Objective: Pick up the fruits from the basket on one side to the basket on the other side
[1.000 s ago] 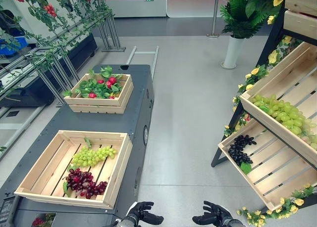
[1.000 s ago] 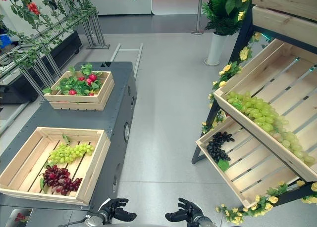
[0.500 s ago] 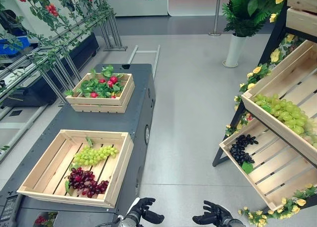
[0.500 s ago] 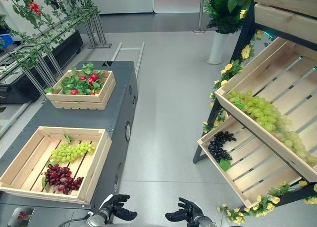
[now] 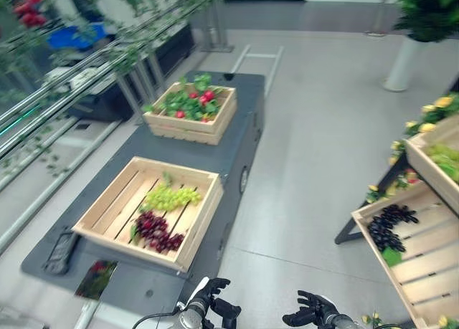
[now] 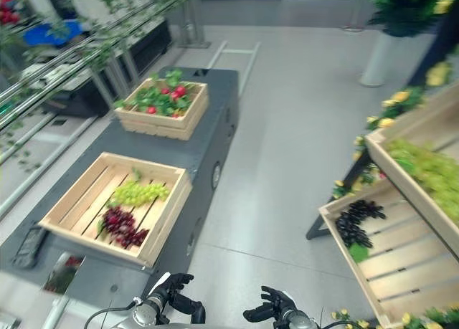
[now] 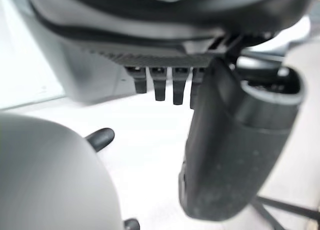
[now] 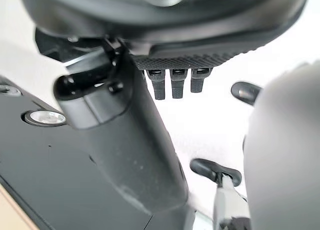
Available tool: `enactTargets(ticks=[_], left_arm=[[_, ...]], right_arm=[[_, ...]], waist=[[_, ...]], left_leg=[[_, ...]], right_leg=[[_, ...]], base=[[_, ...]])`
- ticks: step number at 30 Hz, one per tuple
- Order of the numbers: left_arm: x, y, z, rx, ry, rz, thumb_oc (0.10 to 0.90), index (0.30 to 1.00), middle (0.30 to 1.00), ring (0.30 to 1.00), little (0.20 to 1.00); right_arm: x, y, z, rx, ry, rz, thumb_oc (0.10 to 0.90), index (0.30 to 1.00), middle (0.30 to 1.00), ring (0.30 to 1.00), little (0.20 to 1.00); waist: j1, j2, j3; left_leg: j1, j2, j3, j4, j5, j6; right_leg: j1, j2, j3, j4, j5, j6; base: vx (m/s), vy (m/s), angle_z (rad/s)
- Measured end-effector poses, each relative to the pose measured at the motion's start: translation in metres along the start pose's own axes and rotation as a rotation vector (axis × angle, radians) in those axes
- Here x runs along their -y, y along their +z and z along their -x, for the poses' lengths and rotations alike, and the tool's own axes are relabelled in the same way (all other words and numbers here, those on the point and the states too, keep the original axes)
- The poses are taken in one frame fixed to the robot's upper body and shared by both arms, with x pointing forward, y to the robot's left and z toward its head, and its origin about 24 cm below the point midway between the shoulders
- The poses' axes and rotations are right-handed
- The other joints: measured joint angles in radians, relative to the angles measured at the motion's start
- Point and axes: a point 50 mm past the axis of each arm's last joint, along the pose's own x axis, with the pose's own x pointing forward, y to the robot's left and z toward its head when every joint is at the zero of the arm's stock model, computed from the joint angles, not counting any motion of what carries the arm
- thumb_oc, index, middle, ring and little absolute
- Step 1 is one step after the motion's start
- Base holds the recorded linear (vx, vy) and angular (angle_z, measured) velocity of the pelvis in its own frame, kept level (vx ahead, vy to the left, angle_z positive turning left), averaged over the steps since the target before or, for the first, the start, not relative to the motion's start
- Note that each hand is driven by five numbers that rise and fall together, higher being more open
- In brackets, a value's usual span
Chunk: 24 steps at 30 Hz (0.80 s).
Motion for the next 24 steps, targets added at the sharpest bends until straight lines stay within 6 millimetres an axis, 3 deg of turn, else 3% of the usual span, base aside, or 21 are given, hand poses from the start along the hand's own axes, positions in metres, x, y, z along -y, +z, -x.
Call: enactTargets(ticks=[1, 3, 4, 6, 7, 8, 10, 11, 12, 14, 16, 17, 18, 20, 22, 23, 24], left_arm=[[-0.001, -0.001, 0.000, -0.002, 0.002, -0.009, 0.800, 0.900, 0.900, 0.900, 0.900], [-0.003, 0.001, -0.001, 0.010, -0.010, -0.085, 0.800, 0.900, 0.900, 0.900, 0.900], [-0.007, 0.002, -0.002, 0.019, -0.014, -0.132, 0.800, 0.900, 0.900, 0.900, 0.900], [-0.016, -0.003, -0.001, 0.005, -0.007, -0.166, 0.800, 0.900, 0.900, 0.900, 0.900], [-0.024, -0.005, -0.001, -0.002, 0.009, -0.174, 0.800, 0.900, 0.900, 0.900, 0.900], [-0.027, -0.007, 0.000, -0.008, 0.016, -0.177, 0.800, 0.900, 0.900, 0.900, 0.900], [-0.028, -0.013, 0.001, -0.030, 0.014, -0.181, 0.800, 0.900, 0.900, 0.900, 0.900], [-0.025, -0.015, 0.002, -0.036, 0.006, -0.180, 0.800, 0.900, 0.900, 0.900, 0.900], [-0.024, -0.018, 0.003, -0.042, 0.002, -0.185, 0.800, 0.900, 0.900, 0.900, 0.900], [-0.022, -0.018, 0.003, -0.041, 0.005, -0.187, 0.800, 0.900, 0.900, 0.900, 0.900], [-0.018, -0.022, 0.005, -0.048, 0.014, -0.173, 0.800, 0.900, 0.900, 0.900, 0.900], [-0.017, -0.023, 0.006, -0.041, 0.032, -0.167, 0.800, 0.900, 0.900, 0.900, 0.900], [-0.017, -0.023, 0.007, -0.033, 0.048, -0.168, 0.800, 0.900, 0.900, 0.900, 0.900], [-0.019, -0.018, 0.007, 0.017, 0.088, -0.188, 0.800, 0.900, 0.900, 0.900, 0.900], [-0.027, -0.007, 0.005, 0.105, 0.160, -0.268, 0.800, 0.900, 0.900, 0.900, 0.900], [-0.034, 0.006, 0.005, 0.199, 0.215, -0.358, 0.800, 0.900, 0.900, 0.900, 0.900], [-0.037, 0.019, 0.006, 0.290, 0.254, -0.419, 0.800, 0.900, 0.900, 0.900, 0.900]], right_arm=[[0.000, 0.001, 0.000, 0.004, -0.007, -0.014, 0.800, 0.900, 0.900, 0.900, 0.900], [0.001, 0.006, -0.001, 0.016, -0.013, -0.042, 0.800, 0.900, 0.900, 0.900, 0.900], [0.002, 0.012, -0.002, 0.038, -0.016, -0.036, 0.800, 0.900, 0.900, 0.900, 0.900], [-0.002, 0.020, -0.004, 0.064, -0.004, -0.039, 0.800, 0.900, 0.900, 0.900, 0.900], [-0.006, 0.024, -0.005, 0.076, 0.007, -0.043, 0.800, 0.900, 0.900, 0.900, 0.900], [-0.008, 0.026, -0.005, 0.079, 0.012, -0.046, 0.800, 0.900, 0.900, 0.900, 0.900], [-0.009, 0.025, -0.005, 0.084, 0.016, -0.048, 0.800, 0.900, 0.900, 0.900, 0.900], [-0.009, 0.022, -0.005, 0.077, 0.017, -0.048, 0.800, 0.900, 0.900, 0.900, 0.900], [-0.009, 0.016, -0.004, 0.058, 0.014, -0.054, 0.800, 0.900, 0.900, 0.900, 0.900], [-0.006, 0.015, -0.003, 0.053, 0.006, -0.067, 0.800, 0.900, 0.900, 0.900, 0.900], [-0.005, 0.017, -0.004, 0.058, 0.006, -0.058, 0.800, 0.900, 0.900, 0.900, 0.900], [-0.006, 0.018, -0.004, 0.067, 0.012, -0.057, 0.800, 0.900, 0.900, 0.900, 0.900], [-0.007, 0.019, -0.004, 0.070, 0.014, -0.057, 0.800, 0.900, 0.900, 0.900, 0.900], [-0.005, 0.021, -0.004, 0.078, 0.010, -0.067, 0.800, 0.900, 0.900, 0.900, 0.900], [-0.004, 0.025, -0.004, 0.090, 0.010, -0.067, 0.800, 0.900, 0.900, 0.900, 0.900], [-0.002, 0.028, -0.004, 0.097, 0.006, -0.062, 0.800, 0.900, 0.900, 0.900, 0.900], [0.004, 0.028, -0.004, 0.097, -0.006, -0.058, 0.800, 0.900, 0.900, 0.900, 0.900]], waist=[[-0.001, 0.005, 0.002], [-0.004, 0.025, 0.019], [-0.004, 0.019, 0.027], [-0.013, -0.005, 0.045], [-0.025, -0.030, 0.054], [-0.031, -0.039, 0.057], [-0.053, -0.046, 0.059], [-0.062, -0.046, 0.058], [-0.070, -0.049, 0.056], [-0.060, -0.037, 0.054], [-0.040, -0.008, 0.045], [-0.036, 0.000, 0.042], [-0.035, 0.000, 0.042], [-0.035, -0.002, 0.044], [-0.029, -0.027, 0.061], [-0.027, -0.048, 0.080], [-0.026, -0.053, 0.088]], left_leg=[[0.008, 0.003, -0.002, -0.007, 0.003, 0.004], [0.025, 0.016, -0.006, -0.013, -0.005, 0.017], [0.040, 0.011, -0.009, -0.013, -0.003, 0.032], [0.052, 0.007, -0.034, -0.007, -0.004, 0.040], [0.048, 0.007, -0.060, -0.006, -0.002, 0.043], [0.045, 0.007, -0.073, -0.007, -0.001, 0.043], [0.024, 0.006, -0.126, -0.007, -0.001, 0.043], [0.015, -0.001, -0.158, -0.007, -0.001, 0.043], [0.011, -0.008, -0.198, -0.011, -0.003, 0.040], [0.022, -0.003, -0.197, -0.011, -0.009, 0.028], [0.027, 0.023, -0.168, -0.002, -0.021, 0.007], [0.028, 0.032, -0.164, 0.016, -0.033, -0.022], [0.031, 0.033, -0.157, 0.021, -0.034, -0.025], [0.023, 0.032, -0.117, 0.051, -0.037, -0.032], [-0.026, 0.013, -0.106, 0.140, -0.043, -0.045], [-0.066, -0.007, -0.103, 0.207, -0.034, -0.059], [-0.085, -0.015, -0.081, 0.232, -0.029, -0.065]], right_leg=[[-0.019, -0.008, 0.004, 0.050, -0.018, -0.011], [-0.112, -0.037, 0.013, 0.296, -0.031, -0.027], [-0.185, -0.062, 0.052, 0.449, -0.034, -0.028], [-0.239, -0.048, 0.121, 0.496, -0.051, -0.031], [-0.243, -0.016, 0.164, 0.413, -0.050, -0.032], [-0.243, 0.000, 0.177, 0.362, -0.046, -0.035], [-0.234, 0.063, 0.278, 0.153, -0.041, -0.031], [-0.223, 0.076, 0.307, 0.070, -0.022, -0.035], [-0.192, 0.091, 0.340, 0.031, 0.037, -0.035], [-0.168, 0.093, 0.321, 0.005, 0.102, -0.056], [-0.140, 0.116, 0.309, -0.023, 0.110, -0.072], [-0.114, 0.126, 0.302, -0.054, 0.120, -0.085], [-0.101, 0.129, 0.299, -0.068, 0.122, -0.089], [-0.079, 0.131, 0.273, -0.081, 0.116, -0.105], [-0.079, 0.115, 0.265, -0.080, 0.114, -0.110], [-0.078, 0.098, 0.249, -0.079, 0.113, -0.111], [-0.077, 0.088, 0.236, -0.075, 0.110, -0.115]], base=[[0.03, 0.145, 0.12], [0.03, 0.040, 0.06], [0.06, -0.071, 0.00], [0.12, -0.162, 0.30], [0.15, -0.206, 0.58], [0.15, -0.201, 0.65], [0.14, -0.206, 0.78], [0.16, -0.245, 1.08], [0.15, -0.222, 1.13], [0.14, -0.200, 0.77], [0.13, -0.153, 0.18], [0.04, -0.041, 0.13], [0.07, -0.049, 0.25], [0.03, 0.035, 0.32], [0.00, 0.094, 0.25], [0.01, 0.138, 0.30], [0.01, 0.185, 0.35]])
